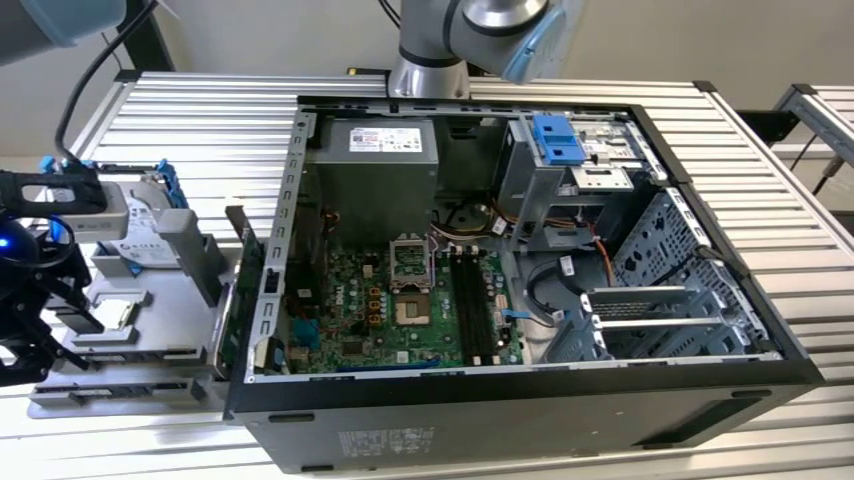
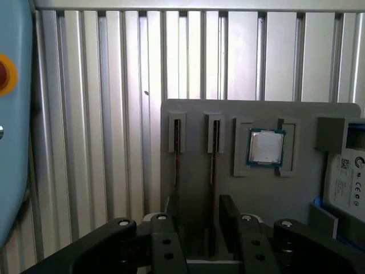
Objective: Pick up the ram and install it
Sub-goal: 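Pick up the ram and move it above insertion slot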
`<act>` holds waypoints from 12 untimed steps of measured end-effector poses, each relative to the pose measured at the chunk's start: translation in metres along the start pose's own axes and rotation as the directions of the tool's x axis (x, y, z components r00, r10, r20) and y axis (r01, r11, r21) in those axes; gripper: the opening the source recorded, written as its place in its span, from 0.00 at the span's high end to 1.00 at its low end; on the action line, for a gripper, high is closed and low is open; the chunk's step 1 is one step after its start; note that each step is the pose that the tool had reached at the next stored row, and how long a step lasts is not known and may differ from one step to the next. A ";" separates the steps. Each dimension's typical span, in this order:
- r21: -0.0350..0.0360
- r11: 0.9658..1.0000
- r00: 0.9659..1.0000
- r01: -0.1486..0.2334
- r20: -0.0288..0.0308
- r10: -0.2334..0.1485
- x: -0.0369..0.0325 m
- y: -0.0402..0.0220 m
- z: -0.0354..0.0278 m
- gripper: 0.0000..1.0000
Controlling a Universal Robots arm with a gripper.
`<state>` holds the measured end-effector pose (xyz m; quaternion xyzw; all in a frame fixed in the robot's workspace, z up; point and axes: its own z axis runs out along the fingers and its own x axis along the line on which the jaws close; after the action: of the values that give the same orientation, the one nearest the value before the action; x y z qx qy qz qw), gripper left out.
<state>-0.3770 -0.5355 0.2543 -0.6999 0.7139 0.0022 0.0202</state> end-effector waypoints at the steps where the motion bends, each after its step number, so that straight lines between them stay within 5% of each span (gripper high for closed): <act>1: 0.000 1.000 1.000 0.000 0.000 0.000 0.0000 0.0000 0.0000 0.00; 12: 0.000 1.000 1.000 0.000 0.000 0.000 0.0080 0.0005 0.0010 0.00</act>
<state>-0.3776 -0.5435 0.2530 -0.7000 0.7139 0.0022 0.0201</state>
